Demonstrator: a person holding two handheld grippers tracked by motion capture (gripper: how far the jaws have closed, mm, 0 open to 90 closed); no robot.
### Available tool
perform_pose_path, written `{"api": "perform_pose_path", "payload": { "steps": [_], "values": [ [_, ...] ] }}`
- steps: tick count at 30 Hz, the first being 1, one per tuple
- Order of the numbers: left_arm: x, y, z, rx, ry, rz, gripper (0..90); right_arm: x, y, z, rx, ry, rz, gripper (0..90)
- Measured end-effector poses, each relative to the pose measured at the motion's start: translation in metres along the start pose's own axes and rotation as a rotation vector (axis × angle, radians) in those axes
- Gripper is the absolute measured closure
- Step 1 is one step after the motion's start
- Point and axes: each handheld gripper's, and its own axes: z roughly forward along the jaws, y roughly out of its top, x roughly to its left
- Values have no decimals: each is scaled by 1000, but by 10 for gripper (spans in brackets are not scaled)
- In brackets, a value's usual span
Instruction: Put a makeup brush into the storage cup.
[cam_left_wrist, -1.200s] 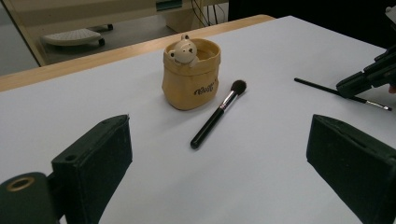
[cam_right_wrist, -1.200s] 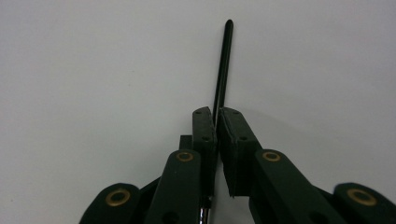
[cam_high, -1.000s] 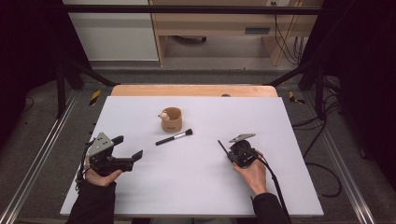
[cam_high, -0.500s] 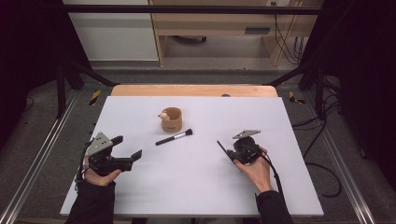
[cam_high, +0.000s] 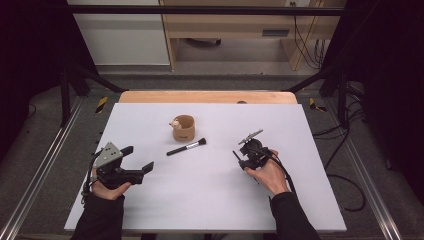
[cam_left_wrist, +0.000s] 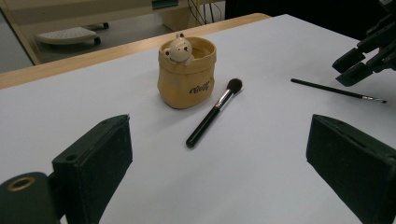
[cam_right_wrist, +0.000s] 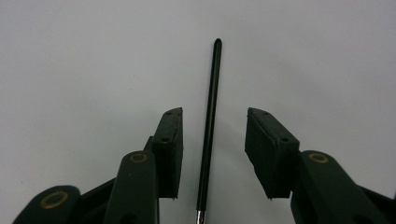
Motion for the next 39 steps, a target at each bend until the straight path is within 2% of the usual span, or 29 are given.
{"api": "perform_pose_path", "payload": {
  "steps": [6,8,10,18,34,39],
  "values": [
    [-1,0,1,2,-2,3,63,0,-1,8,65,-4,-19,629],
    [-1,0,1,3,-2,4,63,0,-1,10,67,-4,-26,637],
    [-2,0,2,5,-3,5,63,-2,-1,11,88,9,-12,667],
    [-1,0,2,9,-4,5,63,0,-1,18,129,18,-31,733],
    [-4,-1,6,24,-8,14,63,-2,4,20,175,60,3,834],
    [-5,-1,6,23,-10,13,63,-2,5,20,187,57,2,858]
  ]
}}
